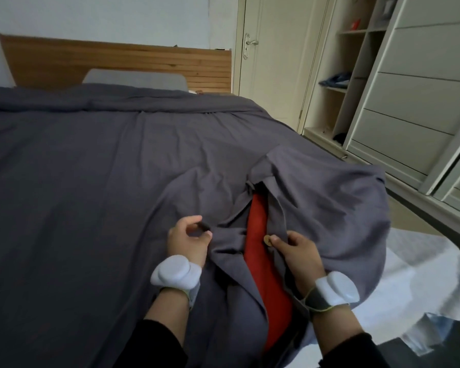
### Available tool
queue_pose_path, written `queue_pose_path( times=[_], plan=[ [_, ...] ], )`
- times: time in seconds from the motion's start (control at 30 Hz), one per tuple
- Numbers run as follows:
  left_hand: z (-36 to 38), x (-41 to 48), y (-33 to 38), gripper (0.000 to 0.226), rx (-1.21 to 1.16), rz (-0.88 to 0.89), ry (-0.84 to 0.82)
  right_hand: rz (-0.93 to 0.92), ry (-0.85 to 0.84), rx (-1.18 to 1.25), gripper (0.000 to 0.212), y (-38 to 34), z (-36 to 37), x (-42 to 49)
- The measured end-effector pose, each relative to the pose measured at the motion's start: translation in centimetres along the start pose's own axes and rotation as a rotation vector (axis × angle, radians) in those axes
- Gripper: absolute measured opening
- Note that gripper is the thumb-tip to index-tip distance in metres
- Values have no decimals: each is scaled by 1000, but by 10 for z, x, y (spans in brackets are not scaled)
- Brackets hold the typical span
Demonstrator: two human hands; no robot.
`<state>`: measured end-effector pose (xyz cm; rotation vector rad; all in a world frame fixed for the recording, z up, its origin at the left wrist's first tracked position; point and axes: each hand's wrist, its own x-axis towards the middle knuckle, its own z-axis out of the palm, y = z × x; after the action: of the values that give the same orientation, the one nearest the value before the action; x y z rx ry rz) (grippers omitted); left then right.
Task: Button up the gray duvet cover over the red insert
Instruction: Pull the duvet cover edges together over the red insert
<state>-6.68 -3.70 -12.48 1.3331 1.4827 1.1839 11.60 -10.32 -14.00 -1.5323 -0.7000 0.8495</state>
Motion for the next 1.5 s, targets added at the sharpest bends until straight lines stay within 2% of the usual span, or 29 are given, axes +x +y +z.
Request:
queue_pose_path(
  times=[0.07, 0.17, 0.23, 0.37, 0.5, 0.53, 0.57, 0.63, 0.7, 0.97, 1.2, 1.27, 1.33, 1.4, 1.43, 1.5],
  plan=[
    [-2, -4, 3, 40, 105, 75, -29, -3, 6, 4, 8, -1, -2, 1],
    [10, -16, -1, 74, 201, -14, -384, -13, 5, -1, 11, 0, -1, 1],
    [18, -26, -5, 84, 319, 15, -509, -14, 9, -15, 13, 2, -1, 2],
    [20, -29, -11, 64, 405, 176, -382, -23, 9, -20, 10, 2, -1, 3],
    [19, -36, 0, 49, 649, 422, -58, -27, 1, -14, 11, 0, -3, 2],
    [19, -37, 4, 40, 670, 486, -36, -26, -2, -10, 11, 0, -3, 2],
    [19, -38, 6, 31, 678, 513, -82, -26, -3, -5, 11, 0, -3, 2],
    [20, -36, 1, 17, 683, 462, -247, -29, -1, -3, 11, 1, -4, 2],
    [21, -36, -6, 25, 707, 332, -354, -32, 5, -13, 10, 2, -4, 3],
    [12, -26, 4, 20, 606, 157, -378, -28, -12, 8, 7, 2, -4, 2],
    [-10, -12, 12, 7, 254, 38, -393, -5, -30, 38, 13, 0, -5, 4],
    [-10, -11, 12, 19, 193, -2, -403, -1, -36, 49, 15, -1, -6, 4],
    [-10, -10, 10, 21, 163, -14, -326, 12, -43, 73, 16, -2, -6, 4],
    [-12, -8, 8, 9, 272, 40, -151, 29, -51, 106, 14, -3, -6, 4],
    [-15, -7, 9, 13, 370, 53, -92, 35, -53, 117, 13, -4, -6, 3],
    [-15, -9, 11, 31, 552, 18, -177, 41, -61, 137, 12, -5, -6, 2]
  ],
)
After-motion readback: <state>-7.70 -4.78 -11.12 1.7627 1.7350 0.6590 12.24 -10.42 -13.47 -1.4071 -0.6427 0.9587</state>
